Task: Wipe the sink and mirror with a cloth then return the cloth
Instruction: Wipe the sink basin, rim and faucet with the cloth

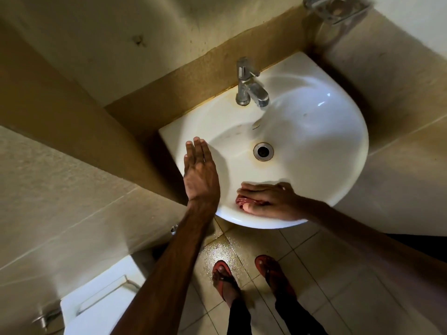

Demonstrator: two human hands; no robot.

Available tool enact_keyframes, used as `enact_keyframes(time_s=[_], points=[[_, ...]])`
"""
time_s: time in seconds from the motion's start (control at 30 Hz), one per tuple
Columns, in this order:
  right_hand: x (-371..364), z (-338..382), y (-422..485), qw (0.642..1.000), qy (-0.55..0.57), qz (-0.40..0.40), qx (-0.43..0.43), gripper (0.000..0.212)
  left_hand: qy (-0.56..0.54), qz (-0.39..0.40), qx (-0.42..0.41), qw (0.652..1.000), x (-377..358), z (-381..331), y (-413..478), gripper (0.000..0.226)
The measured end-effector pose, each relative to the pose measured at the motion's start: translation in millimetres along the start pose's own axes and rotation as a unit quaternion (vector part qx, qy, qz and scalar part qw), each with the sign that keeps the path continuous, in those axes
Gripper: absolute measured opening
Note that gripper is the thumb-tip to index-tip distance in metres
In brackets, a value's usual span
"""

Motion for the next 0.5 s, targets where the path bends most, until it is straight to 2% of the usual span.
enact_keyframes(time_s=[0.07,0.13,0.23,0.37,0.5], points=[[8,-10,11,0.999,-0.023,0.012,-0.027,0.07,-0.001,-0.002,-0.007,1.0,0,3,0,0.075],[5,-17,26,0.998,-0.021,-0.03,-0.057,0.08,-0.012,0.0,-0.012,1.0,1,5,-1,0.076],[-11,-5,30,0.996,-0.009,-0.044,-0.083,0.064,-0.027,0.001,-0.012,1.0,5,6,-2,0.078],[-17,38,-6,0.996,0.018,-0.086,0.01,0.048,-0.039,0.006,-0.013,0.999,5,9,-3,0.081],[-40,41,-35,0.983,-0.053,-0.164,0.07,0.06,-0.047,0.005,-0.024,0.999,5,14,-1,0.081]])
Point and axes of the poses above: each hand's wrist, its own y-axis towards the middle knuckle, its own x-axis out of the back of the hand, z = x × y, the point moved 3 cm from there along y, towards the middle knuckle, and after that the axes turned 3 degrees about z, right-handed, at the moved point
